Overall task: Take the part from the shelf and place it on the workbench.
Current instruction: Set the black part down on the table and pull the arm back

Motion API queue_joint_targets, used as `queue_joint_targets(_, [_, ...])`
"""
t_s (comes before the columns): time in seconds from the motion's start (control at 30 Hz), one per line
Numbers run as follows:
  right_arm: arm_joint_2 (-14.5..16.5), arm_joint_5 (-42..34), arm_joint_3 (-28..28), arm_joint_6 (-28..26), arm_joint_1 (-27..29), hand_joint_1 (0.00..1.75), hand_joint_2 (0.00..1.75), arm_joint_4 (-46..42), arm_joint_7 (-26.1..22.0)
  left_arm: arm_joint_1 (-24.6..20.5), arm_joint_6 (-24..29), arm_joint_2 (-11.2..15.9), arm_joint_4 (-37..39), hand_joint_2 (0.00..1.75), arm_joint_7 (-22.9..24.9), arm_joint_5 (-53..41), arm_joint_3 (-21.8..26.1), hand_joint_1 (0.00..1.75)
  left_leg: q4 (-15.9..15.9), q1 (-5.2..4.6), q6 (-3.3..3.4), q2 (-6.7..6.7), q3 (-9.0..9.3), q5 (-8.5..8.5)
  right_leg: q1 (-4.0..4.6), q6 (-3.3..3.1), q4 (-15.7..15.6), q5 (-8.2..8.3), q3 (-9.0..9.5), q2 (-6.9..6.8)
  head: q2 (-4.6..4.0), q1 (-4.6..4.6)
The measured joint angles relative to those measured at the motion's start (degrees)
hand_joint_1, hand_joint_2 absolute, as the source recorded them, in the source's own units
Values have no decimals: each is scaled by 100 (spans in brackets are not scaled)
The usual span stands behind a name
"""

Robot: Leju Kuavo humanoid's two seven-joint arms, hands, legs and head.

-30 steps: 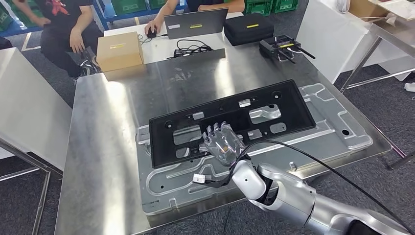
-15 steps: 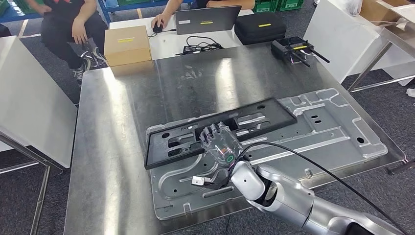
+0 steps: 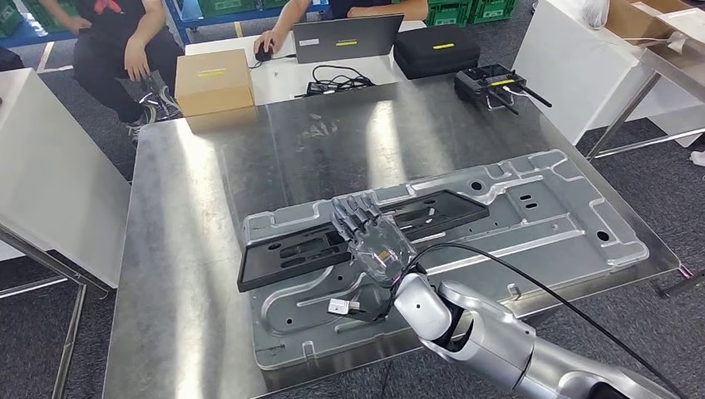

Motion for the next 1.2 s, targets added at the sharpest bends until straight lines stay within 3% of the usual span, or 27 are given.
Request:
queue_joint_targets(0.33, [-86, 0, -197, 332, 79, 0, 0, -77, -32, 3, -57, 18, 0, 175, 25, 9, 0, 0, -4, 7, -3, 0, 2, 1, 10, -3, 4, -2, -3, 0, 0, 1])
queue_joint_targets(0.5, [-456, 0, -384, 768, -304, 0, 0, -320, 216, 18, -56, 37, 0, 175, 25, 21, 2, 0, -4, 1, -3, 0, 3, 2, 11, -3, 4, -1, -1, 0, 0, 0])
queue_joint_targets(0.63, [-768, 2, -649, 1001, -552, 0, 0, -508, 144, 25, -46, 42, 0, 175, 40, 28, 9, 0, -3, -6, -2, 0, 4, 2, 11, -2, 3, 0, 2, 0, 0, 1])
queue_joint_targets(0.8, [-896, 2, -756, 971, -453, 0, 0, -663, 30, 21, -46, 47, 0, 175, 60, 20, 21, 0, -3, -6, -2, 6, 5, 1, 10, -1, 3, 1, 0, 1, 0, 0])
queue_joint_targets(1.2, [-853, -3, -800, 721, -19, 0, 0, -697, 5, 7, -46, 47, 0, 175, 103, 12, 26, 0, -10, 5, -2, 4, 8, 2, 21, -4, 5, -1, 2, 0, 0, 0])
